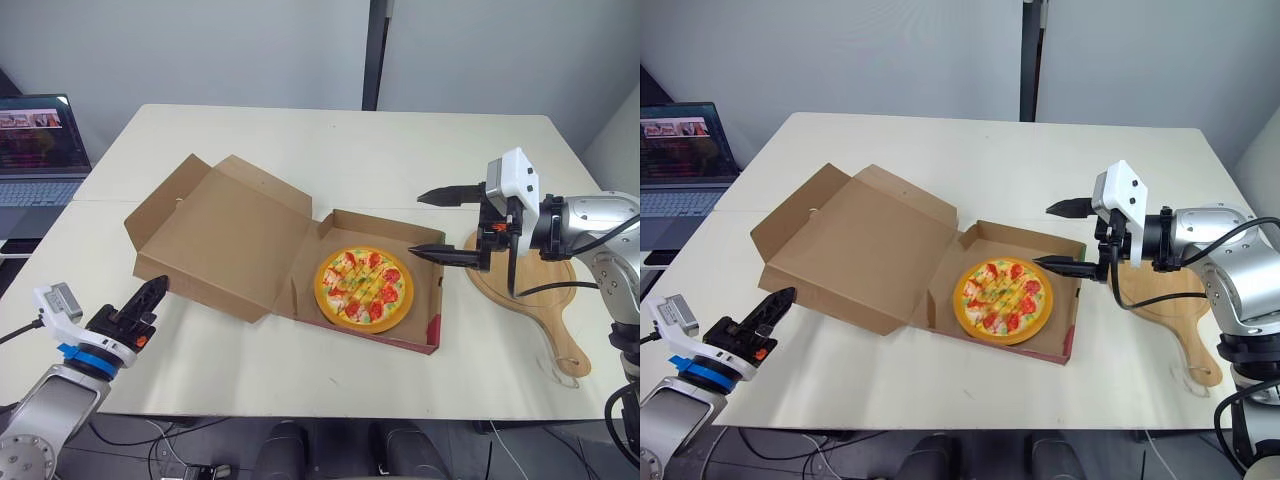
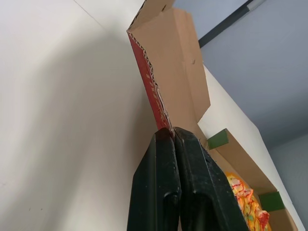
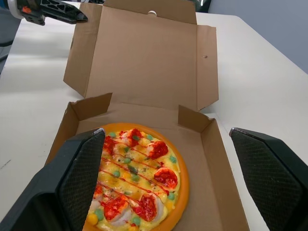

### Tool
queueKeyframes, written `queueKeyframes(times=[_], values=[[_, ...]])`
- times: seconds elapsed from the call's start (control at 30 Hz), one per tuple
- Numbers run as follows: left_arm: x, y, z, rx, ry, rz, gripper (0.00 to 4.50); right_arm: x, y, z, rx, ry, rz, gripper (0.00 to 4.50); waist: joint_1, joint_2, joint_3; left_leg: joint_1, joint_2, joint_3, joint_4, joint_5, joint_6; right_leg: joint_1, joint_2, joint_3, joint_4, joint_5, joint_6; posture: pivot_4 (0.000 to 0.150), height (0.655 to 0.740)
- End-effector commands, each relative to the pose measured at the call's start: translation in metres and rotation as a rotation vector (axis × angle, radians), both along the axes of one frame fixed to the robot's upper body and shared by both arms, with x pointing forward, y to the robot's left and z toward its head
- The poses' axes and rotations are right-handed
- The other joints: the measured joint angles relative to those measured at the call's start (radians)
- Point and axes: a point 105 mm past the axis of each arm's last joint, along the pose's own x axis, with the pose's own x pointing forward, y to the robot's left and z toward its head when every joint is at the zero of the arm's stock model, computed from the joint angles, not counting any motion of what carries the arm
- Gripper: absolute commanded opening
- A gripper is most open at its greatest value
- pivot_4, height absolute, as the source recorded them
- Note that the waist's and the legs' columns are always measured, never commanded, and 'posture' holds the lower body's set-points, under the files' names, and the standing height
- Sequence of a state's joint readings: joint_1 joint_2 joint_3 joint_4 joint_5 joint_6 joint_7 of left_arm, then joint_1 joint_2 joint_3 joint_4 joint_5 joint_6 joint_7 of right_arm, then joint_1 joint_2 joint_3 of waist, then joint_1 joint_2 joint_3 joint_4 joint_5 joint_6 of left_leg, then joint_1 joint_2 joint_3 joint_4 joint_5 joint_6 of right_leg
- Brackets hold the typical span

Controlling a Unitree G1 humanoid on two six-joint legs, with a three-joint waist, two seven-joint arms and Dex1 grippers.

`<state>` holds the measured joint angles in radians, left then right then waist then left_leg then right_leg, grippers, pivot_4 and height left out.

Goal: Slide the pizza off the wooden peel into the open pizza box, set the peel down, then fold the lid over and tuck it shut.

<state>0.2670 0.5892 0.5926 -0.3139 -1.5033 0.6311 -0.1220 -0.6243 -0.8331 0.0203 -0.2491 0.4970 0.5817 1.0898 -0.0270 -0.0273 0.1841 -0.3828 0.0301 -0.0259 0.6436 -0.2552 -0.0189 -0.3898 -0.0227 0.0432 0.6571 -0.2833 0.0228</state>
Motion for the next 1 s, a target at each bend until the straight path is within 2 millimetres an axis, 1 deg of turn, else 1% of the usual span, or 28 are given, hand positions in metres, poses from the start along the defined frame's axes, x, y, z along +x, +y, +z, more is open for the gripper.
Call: queueKeyframes(times=[0.03,0.17,0.27,0.47,0.5,0.63,0.7,0.8,0.87,0.93,1.0], values=[[0.002,-0.004,0.008,0.038,-0.033,-0.035,0.03,0.009,-0.008,0.01,-0.031,-0.087,-0.073,4.5,0.0,0.0,0.0,0.0,0.0,0.0,0.0,0.0,0.0,0.0,0.0,0.0,0.0,0.0,0.0,0.15,0.74],[0.003,-0.005,0.016,0.042,-0.072,-0.052,0.03,0.044,-0.027,0.002,-0.13,-0.175,-0.276,4.5,0.0,0.0,0.0,0.0,0.0,0.0,0.0,0.0,0.0,0.0,0.0,0.0,0.0,0.0,0.0,0.15,0.74],[0.005,-0.003,0.02,0.048,-0.082,-0.059,0.0,0.064,-0.039,-0.008,-0.224,-0.213,-0.361,3.86,0.0,0.0,0.0,0.0,-0.001,0.001,0.0,0.0,0.0,0.0,0.0,0.0,0.0,0.0,0.0,0.15,0.74],[0.011,-0.004,0.023,0.058,-0.093,-0.074,0.0,0.099,-0.044,-0.032,-0.417,-0.279,-0.42,1.82,-0.002,0.0,0.0,0.0,-0.001,0.001,0.0,0.0,0.0,-0.001,0.0,0.0,0.0,0.001,0.002,0.15,0.74],[0.012,-0.004,0.023,0.06,-0.094,-0.076,0.0,0.104,-0.045,-0.036,-0.438,-0.277,-0.426,1.44,-0.002,0.0,0.0,0.0,-0.001,0.001,0.0,0.0,0.0,-0.001,0.0,0.0,0.0,0.003,0.005,0.15,0.74],[0.015,-0.003,0.025,0.071,-0.1,-0.082,0.0,0.122,-0.05,-0.05,-0.535,-0.264,-0.426,0.02,-0.003,0.0,0.001,0.0,-0.001,0.002,0.0,0.0,0.0,-0.002,0.0,-0.001,0.0,0.004,0.006,0.15,0.74],[0.017,-0.001,0.027,0.084,-0.108,-0.086,0.0,0.13,-0.057,-0.057,-0.602,-0.256,-0.433,0.02,-0.002,0.0,0.001,-0.001,-0.001,0.002,0.0,0.0,0.0,-0.002,0.0,-0.001,0.0,0.004,0.006,0.15,0.74],[0.021,-0.001,0.032,0.106,-0.122,-0.102,0.0,0.134,-0.063,-0.069,-0.644,-0.2,-0.417,0.02,-0.002,0.0,0.001,-0.001,-0.001,0.002,0.0,0.0,-0.001,-0.002,0.0,-0.001,0.0,0.004,0.006,0.15,0.74],[0.025,-0.002,0.036,0.127,-0.132,-0.124,0.0,0.129,-0.061,-0.078,-0.641,-0.143,-0.358,0.02,-0.002,0.0,0.001,-0.001,-0.002,0.001,0.0,0.0,-0.001,-0.002,0.0,-0.001,0.0,0.004,0.006,0.15,0.74],[0.03,-0.004,0.04,0.158,-0.14,-0.155,0.0,0.123,-0.057,-0.083,-0.674,-0.141,-0.274,0.02,-0.003,0.001,0.001,-0.001,-0.001,0.001,0.0,0.0,-0.001,-0.002,0.0,-0.002,0.0,0.004,0.006,0.15,0.74],[0.039,-0.009,0.049,0.182,-0.162,-0.199,0.0,0.114,-0.051,-0.086,-0.673,-0.119,-0.199,0.02,-0.003,0.001,0.001,-0.001,-0.001,0.001,0.0,0.0,-0.001,-0.002,0.0,-0.002,0.001,0.004,0.006,0.15,0.74]])
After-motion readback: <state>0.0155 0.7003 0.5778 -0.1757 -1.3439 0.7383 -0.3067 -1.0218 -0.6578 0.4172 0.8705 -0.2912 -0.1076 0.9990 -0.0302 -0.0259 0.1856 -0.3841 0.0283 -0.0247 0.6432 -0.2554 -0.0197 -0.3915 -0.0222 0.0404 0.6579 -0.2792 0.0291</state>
